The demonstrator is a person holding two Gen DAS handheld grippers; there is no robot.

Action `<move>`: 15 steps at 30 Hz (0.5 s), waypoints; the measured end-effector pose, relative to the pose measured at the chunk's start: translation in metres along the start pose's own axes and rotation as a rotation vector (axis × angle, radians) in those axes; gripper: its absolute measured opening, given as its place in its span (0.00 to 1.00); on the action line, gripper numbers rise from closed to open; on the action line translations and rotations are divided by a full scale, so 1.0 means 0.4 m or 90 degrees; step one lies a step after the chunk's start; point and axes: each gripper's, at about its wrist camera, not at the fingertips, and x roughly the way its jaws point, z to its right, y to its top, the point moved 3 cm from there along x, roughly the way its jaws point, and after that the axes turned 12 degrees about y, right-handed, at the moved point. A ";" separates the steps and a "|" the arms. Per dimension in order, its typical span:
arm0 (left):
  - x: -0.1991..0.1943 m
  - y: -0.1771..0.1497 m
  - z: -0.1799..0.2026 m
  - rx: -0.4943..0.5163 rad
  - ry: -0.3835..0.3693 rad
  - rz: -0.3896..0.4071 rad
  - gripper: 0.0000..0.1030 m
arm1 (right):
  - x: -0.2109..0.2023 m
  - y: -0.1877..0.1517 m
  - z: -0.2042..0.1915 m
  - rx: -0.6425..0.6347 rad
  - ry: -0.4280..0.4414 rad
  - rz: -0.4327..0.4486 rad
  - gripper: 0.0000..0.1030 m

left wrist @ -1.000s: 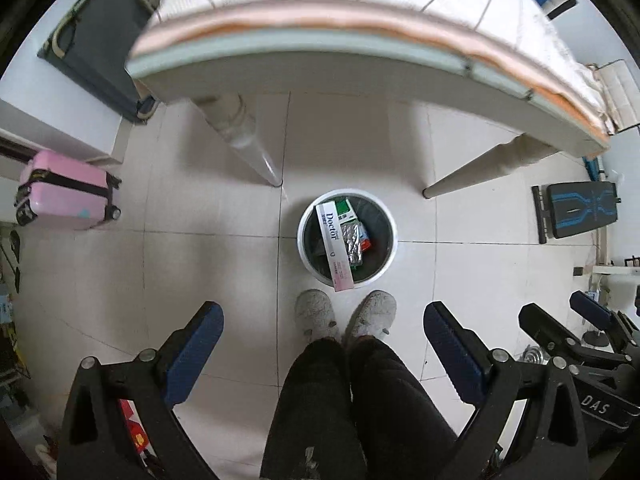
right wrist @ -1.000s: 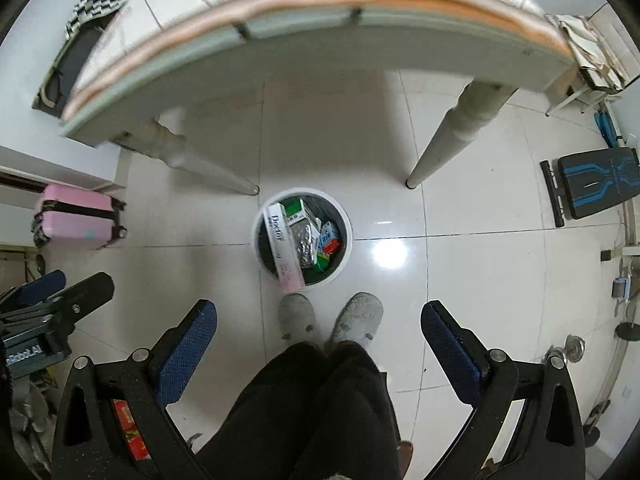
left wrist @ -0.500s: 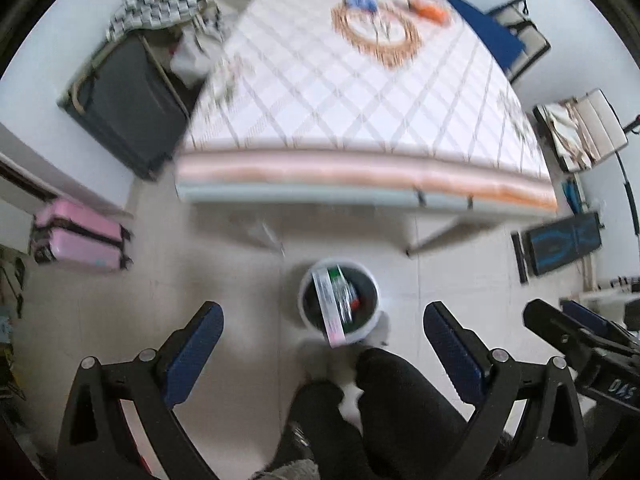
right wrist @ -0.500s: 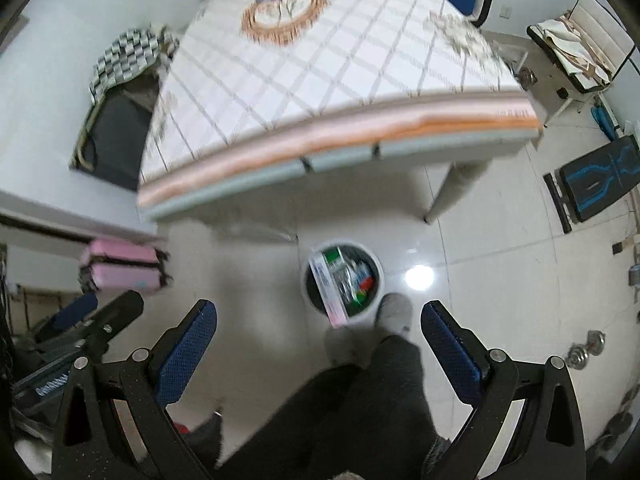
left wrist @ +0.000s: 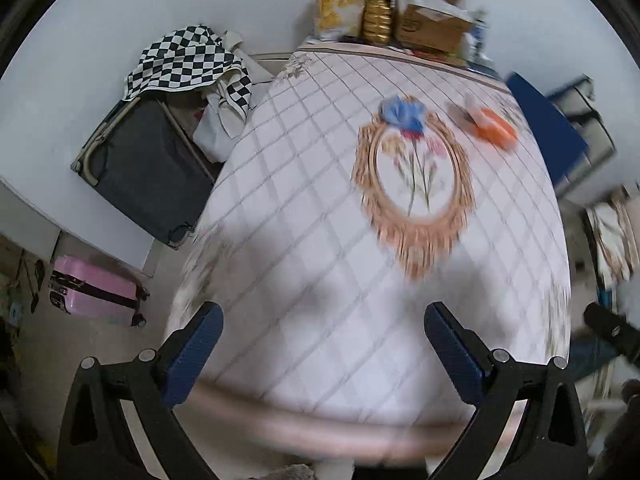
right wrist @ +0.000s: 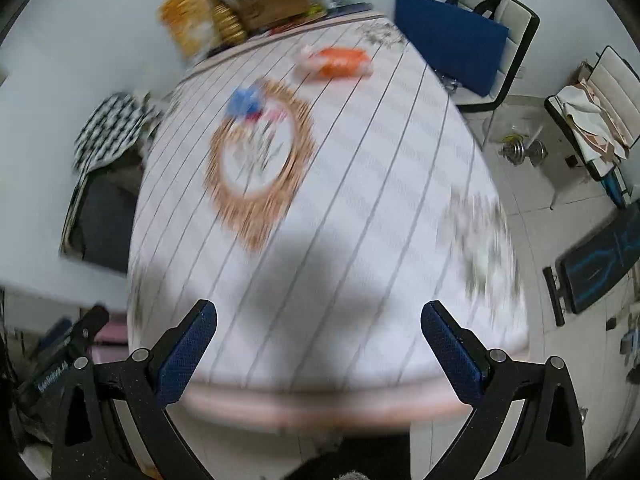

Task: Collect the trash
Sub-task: 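Move both tools back over the table, then grasp the blue tissue packet with the left gripper while the right grasps the orange snack bag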

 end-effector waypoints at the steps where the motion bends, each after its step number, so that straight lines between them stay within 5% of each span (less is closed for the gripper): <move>1: 0.030 0.056 0.034 -0.006 0.006 -0.008 1.00 | 0.023 0.070 0.023 0.010 0.006 0.003 1.00; 8: 0.223 0.374 0.220 -0.015 0.028 -0.045 0.99 | 0.271 0.604 0.207 0.091 -0.010 0.018 1.00; 15: 0.479 0.576 0.361 0.007 -0.009 -0.107 0.99 | 0.524 0.895 0.291 0.116 -0.018 -0.016 1.00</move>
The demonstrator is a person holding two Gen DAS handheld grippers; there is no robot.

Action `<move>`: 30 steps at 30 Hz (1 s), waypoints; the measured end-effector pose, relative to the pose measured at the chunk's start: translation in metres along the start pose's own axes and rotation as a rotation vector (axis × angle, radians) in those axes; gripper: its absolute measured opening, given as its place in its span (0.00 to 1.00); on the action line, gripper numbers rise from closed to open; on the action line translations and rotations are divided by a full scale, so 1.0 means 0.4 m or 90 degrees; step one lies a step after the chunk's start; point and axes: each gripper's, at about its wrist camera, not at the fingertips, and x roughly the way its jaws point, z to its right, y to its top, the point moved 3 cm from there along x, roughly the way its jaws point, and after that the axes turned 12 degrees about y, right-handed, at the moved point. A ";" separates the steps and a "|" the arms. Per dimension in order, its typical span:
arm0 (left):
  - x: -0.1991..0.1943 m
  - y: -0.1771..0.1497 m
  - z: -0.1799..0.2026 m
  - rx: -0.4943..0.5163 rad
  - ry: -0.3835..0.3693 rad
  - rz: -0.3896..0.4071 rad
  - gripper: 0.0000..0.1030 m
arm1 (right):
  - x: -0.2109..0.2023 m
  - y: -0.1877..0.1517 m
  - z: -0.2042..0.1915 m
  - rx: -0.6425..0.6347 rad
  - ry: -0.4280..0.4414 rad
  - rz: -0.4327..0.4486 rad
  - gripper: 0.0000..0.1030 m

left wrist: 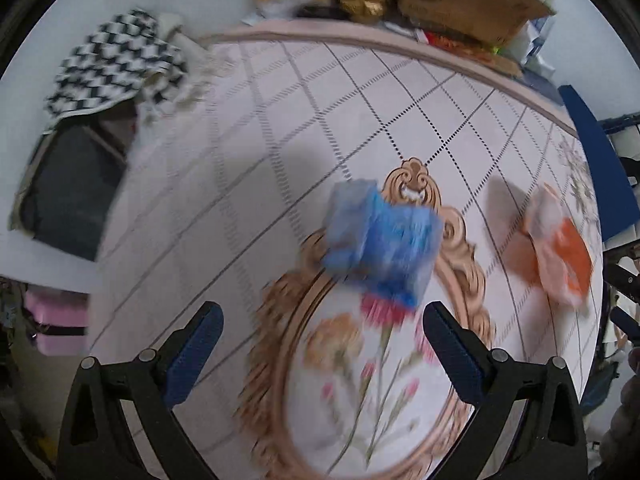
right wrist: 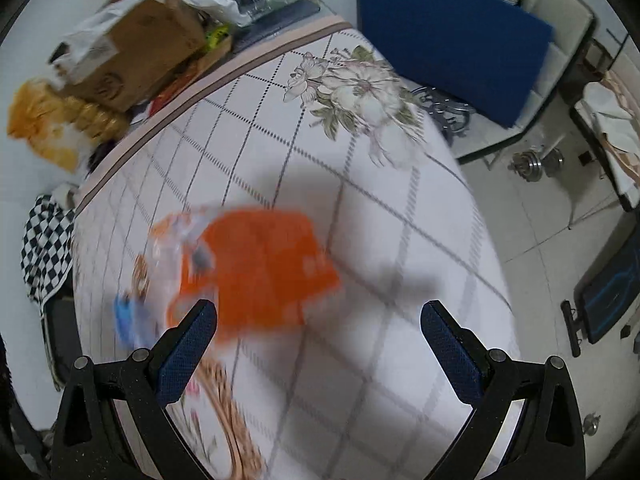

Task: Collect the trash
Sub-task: 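Grasp the blue tissue packet with the left gripper while the right grasps the orange snack bag, then carry tissue packet and orange bag over the bin and release both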

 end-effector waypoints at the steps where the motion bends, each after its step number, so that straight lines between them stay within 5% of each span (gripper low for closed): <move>1: 0.024 0.015 0.013 0.002 -0.001 -0.008 0.96 | 0.027 0.018 -0.002 0.001 0.003 -0.004 1.00; 3: 0.074 0.042 0.030 0.005 -0.002 -0.026 0.70 | 0.077 0.048 -0.006 -0.004 0.005 -0.014 0.97; 4: 0.090 0.048 0.039 0.008 -0.004 -0.033 0.66 | 0.102 0.053 -0.012 -0.011 0.005 -0.021 0.94; 6: 0.115 0.055 0.050 0.009 -0.015 -0.039 0.39 | 0.146 0.058 -0.022 -0.024 0.003 -0.040 0.75; 10: 0.094 0.040 0.064 0.024 -0.010 -0.013 0.15 | 0.172 0.037 -0.053 -0.059 0.005 -0.055 0.47; 14: 0.032 0.000 0.072 0.051 0.013 0.024 0.11 | 0.143 0.013 -0.093 -0.104 0.006 -0.024 0.16; 23: -0.163 -0.113 0.034 0.047 0.016 0.117 0.10 | -0.038 -0.119 -0.142 -0.138 0.034 0.033 0.11; 30: -0.341 -0.311 -0.084 0.041 -0.016 0.158 0.10 | -0.262 -0.356 -0.141 -0.163 0.031 0.086 0.10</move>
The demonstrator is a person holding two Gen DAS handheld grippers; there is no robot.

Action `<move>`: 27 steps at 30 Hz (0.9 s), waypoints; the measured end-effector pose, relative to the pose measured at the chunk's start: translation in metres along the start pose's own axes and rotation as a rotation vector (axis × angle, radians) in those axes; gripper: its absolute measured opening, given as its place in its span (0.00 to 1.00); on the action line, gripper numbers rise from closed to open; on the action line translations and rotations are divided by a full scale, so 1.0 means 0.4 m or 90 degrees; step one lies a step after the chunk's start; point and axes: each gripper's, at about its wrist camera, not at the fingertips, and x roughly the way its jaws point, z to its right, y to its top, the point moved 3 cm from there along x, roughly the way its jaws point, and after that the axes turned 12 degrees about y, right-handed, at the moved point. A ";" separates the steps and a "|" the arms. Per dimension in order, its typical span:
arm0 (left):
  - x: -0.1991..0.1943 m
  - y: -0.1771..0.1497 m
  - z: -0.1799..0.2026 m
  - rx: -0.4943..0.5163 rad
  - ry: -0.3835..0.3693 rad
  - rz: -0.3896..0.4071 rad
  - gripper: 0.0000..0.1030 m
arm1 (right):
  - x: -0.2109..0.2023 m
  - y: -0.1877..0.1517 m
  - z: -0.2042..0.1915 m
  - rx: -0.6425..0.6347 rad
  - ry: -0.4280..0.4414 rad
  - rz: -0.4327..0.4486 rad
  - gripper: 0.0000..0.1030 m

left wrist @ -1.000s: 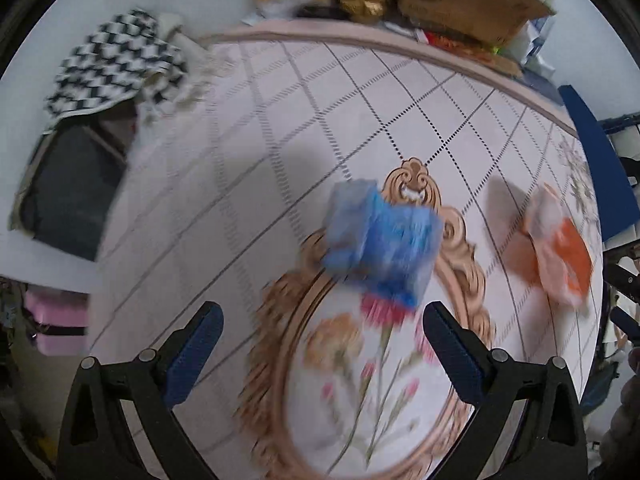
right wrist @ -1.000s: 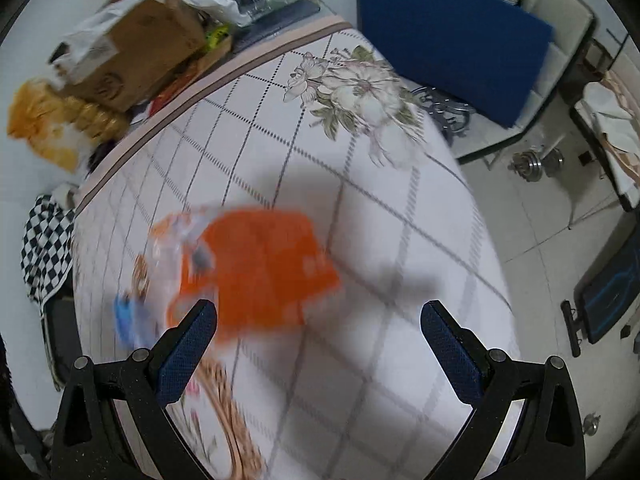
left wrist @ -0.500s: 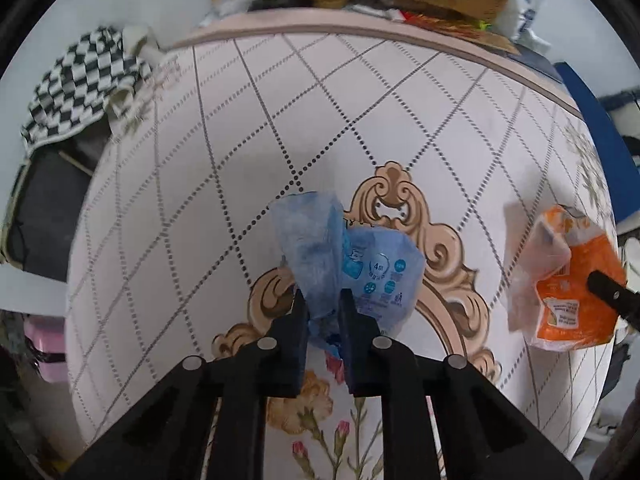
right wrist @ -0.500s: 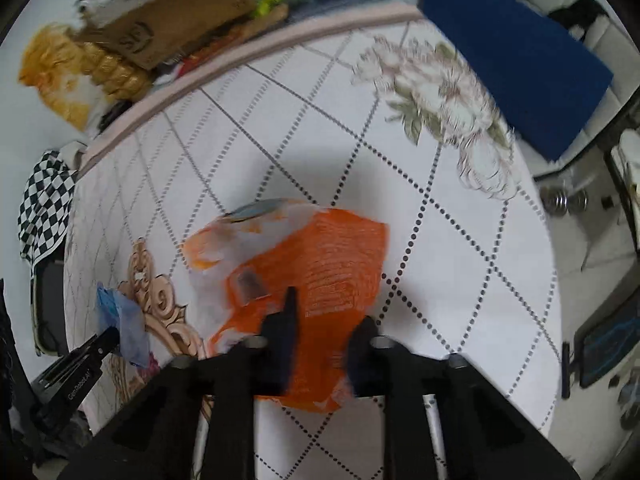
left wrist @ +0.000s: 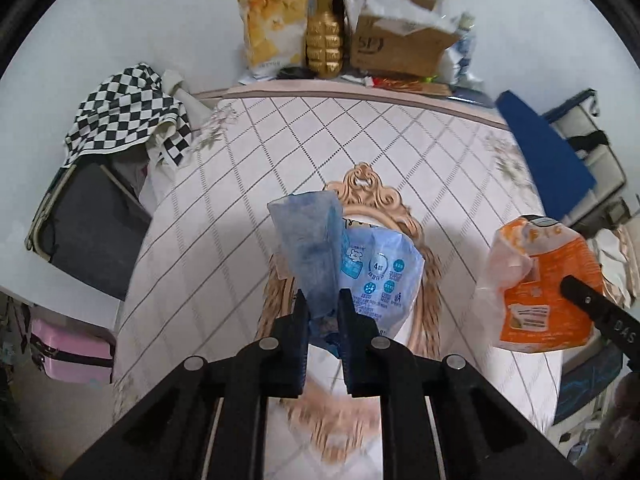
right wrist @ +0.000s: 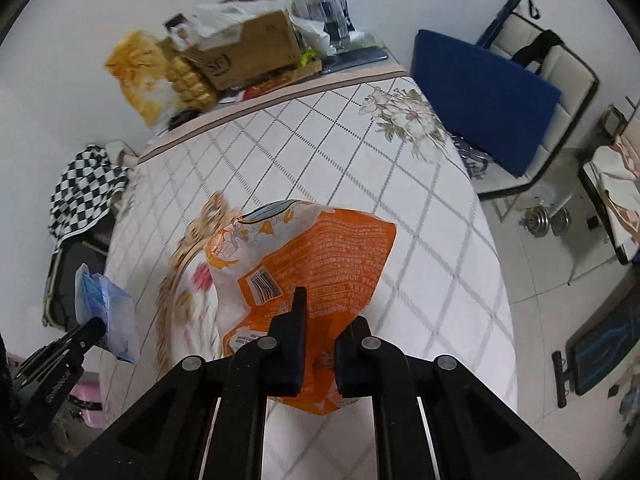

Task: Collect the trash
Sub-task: 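Carry tissue packet and orange bag over the bin and release both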

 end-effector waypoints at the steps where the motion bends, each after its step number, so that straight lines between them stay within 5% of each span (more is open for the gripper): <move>1: -0.018 -0.016 -0.013 0.002 -0.006 0.005 0.10 | -0.038 -0.037 -0.012 -0.001 -0.001 0.007 0.10; 10: -0.256 -0.320 -0.172 0.042 -0.110 0.046 0.10 | -0.353 -0.456 -0.133 0.031 0.016 0.053 0.10; 15: -0.326 -0.505 -0.289 0.075 -0.156 0.022 0.10 | -0.500 -0.743 -0.201 0.058 0.009 0.058 0.10; 22: -0.252 -0.810 -0.388 0.116 -0.166 -0.098 0.10 | -0.541 -1.142 -0.201 0.119 0.001 -0.023 0.10; 27: -0.107 -1.053 -0.399 0.113 -0.166 -0.224 0.10 | -0.434 -1.422 -0.110 0.207 -0.008 -0.127 0.10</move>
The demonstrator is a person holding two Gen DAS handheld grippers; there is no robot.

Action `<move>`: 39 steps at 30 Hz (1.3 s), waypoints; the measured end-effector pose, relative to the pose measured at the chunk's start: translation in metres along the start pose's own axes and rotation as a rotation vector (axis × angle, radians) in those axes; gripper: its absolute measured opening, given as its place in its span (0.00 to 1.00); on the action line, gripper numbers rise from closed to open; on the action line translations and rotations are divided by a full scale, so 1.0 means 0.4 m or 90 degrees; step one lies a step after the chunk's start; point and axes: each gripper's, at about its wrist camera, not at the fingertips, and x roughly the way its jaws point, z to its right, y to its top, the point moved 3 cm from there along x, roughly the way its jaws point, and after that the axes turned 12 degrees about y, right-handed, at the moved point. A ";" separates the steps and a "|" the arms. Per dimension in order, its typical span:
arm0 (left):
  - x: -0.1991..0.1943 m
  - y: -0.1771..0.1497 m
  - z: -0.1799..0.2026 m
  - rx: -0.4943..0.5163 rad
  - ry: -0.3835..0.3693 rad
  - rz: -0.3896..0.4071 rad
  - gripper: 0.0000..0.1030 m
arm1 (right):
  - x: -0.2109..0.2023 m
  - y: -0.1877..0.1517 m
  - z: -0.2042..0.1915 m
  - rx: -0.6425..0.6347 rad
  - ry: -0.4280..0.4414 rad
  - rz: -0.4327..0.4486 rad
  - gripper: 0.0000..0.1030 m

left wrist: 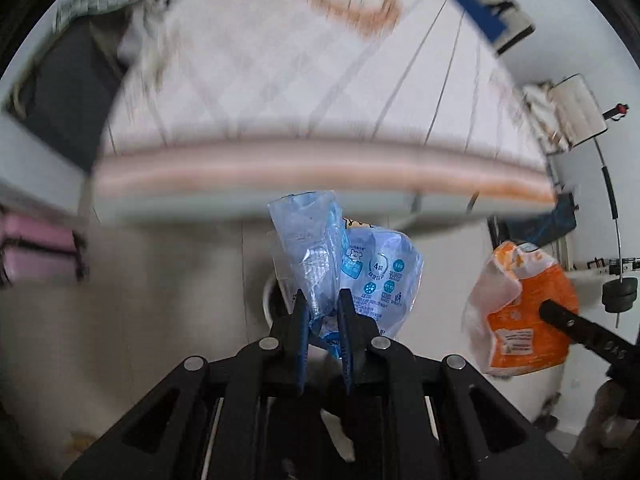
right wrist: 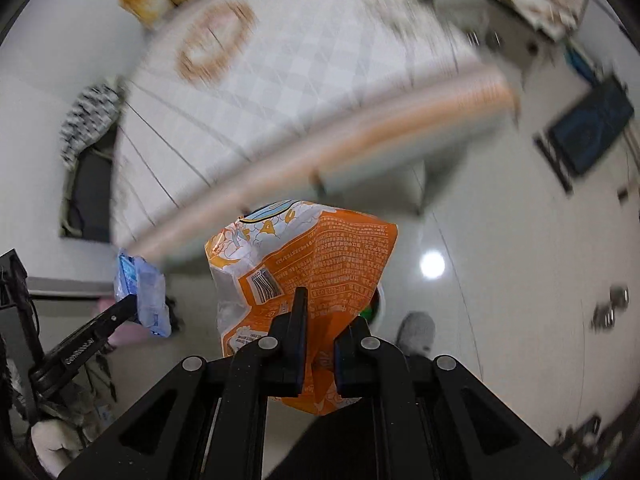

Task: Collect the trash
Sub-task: 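Carry tissue packet and orange bag over the bin and release both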

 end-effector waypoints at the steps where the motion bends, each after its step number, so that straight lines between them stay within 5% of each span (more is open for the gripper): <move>1: 0.047 -0.025 0.003 -0.003 -0.006 -0.022 0.10 | 0.038 -0.021 0.030 0.013 -0.005 -0.015 0.10; 9: 0.465 -0.136 -0.001 -0.102 -0.040 -0.164 0.11 | 0.438 -0.135 0.318 0.109 -0.047 -0.071 0.10; 17: 0.850 -0.062 0.090 -0.107 -0.091 -0.214 0.12 | 0.813 -0.170 0.523 0.155 -0.045 -0.098 0.10; 25: 0.993 -0.031 0.187 -0.046 -0.087 -0.248 0.14 | 1.028 -0.185 0.598 0.182 -0.012 -0.141 0.11; 28: 0.980 -0.048 0.166 -0.034 -0.073 -0.243 0.38 | 1.063 -0.205 0.603 0.184 0.009 -0.169 0.32; 30: 0.956 -0.057 0.137 -0.037 -0.066 -0.236 0.80 | 1.067 -0.216 0.596 0.178 0.027 -0.183 0.53; 36: 0.880 -0.067 0.096 -0.042 -0.015 -0.178 0.86 | 1.023 -0.206 0.528 0.084 0.027 -0.214 0.93; 39: 0.801 -0.083 0.077 -0.034 0.038 -0.132 0.87 | 0.952 -0.197 0.502 0.005 -0.007 -0.206 0.97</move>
